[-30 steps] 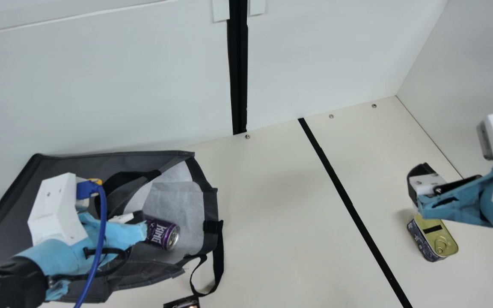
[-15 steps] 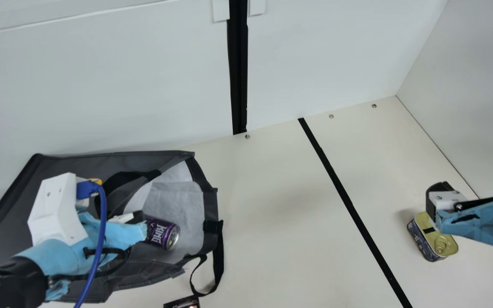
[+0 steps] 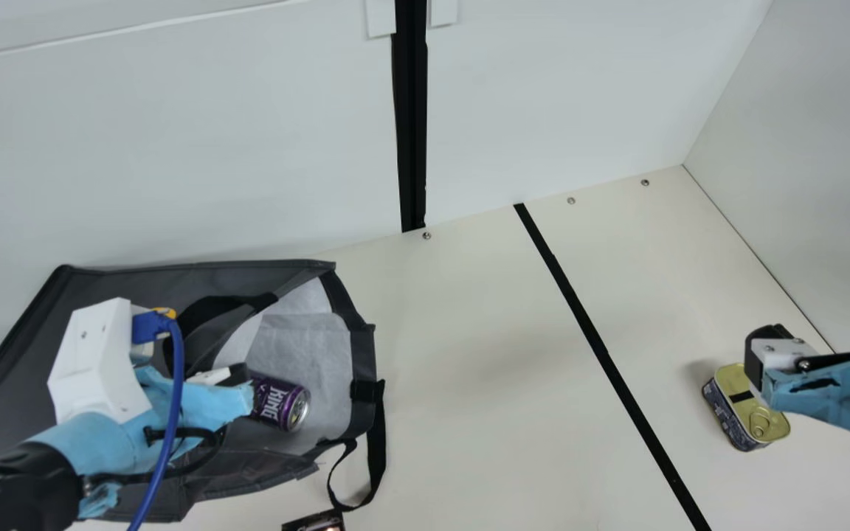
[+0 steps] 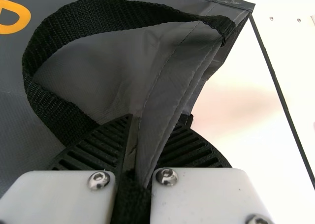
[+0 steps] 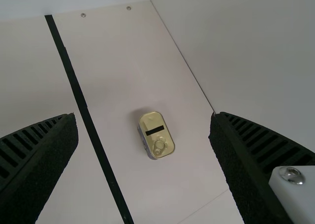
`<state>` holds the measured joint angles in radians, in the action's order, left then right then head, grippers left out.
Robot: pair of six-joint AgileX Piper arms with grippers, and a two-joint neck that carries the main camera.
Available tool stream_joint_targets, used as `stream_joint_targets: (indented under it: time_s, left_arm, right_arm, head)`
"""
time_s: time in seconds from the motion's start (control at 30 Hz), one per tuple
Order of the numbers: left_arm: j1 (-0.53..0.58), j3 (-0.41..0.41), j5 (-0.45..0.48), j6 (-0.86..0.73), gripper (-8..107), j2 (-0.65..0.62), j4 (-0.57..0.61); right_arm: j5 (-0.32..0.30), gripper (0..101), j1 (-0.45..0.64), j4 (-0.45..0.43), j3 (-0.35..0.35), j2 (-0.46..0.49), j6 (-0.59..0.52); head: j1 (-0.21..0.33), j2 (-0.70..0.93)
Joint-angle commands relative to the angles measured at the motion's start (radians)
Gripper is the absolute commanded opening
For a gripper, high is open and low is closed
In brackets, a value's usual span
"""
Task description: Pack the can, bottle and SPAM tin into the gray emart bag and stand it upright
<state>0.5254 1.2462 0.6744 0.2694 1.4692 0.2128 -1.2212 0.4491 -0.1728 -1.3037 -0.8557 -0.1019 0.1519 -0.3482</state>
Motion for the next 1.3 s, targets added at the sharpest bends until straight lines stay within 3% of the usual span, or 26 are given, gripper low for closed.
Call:
stream_joint_targets:
  time_s: [0.0, 0.6, 1.27]
  left_arm:
    - [0.0, 0.0, 0.0, 0.0, -8, 0.0, 0.0]
    - [0.0, 0.0, 0.0, 0.0, -8, 0.0, 0.0]
    - [0.0, 0.0, 0.0, 0.0, -8, 0.0, 0.0]
  right_arm:
    - [0.001, 95, 0.005, 0.005, 0.0, -0.002, -0.004]
    - [0.001, 95, 0.068, 0.038, 0.037, -0.038, -0.144]
    - [0.001, 95, 0.267, 0.207, 0.072, -0.148, -0.457]
  head:
    - [0.023, -0.001]
    - [0.023, -0.001]
    - [0.023, -0.001]
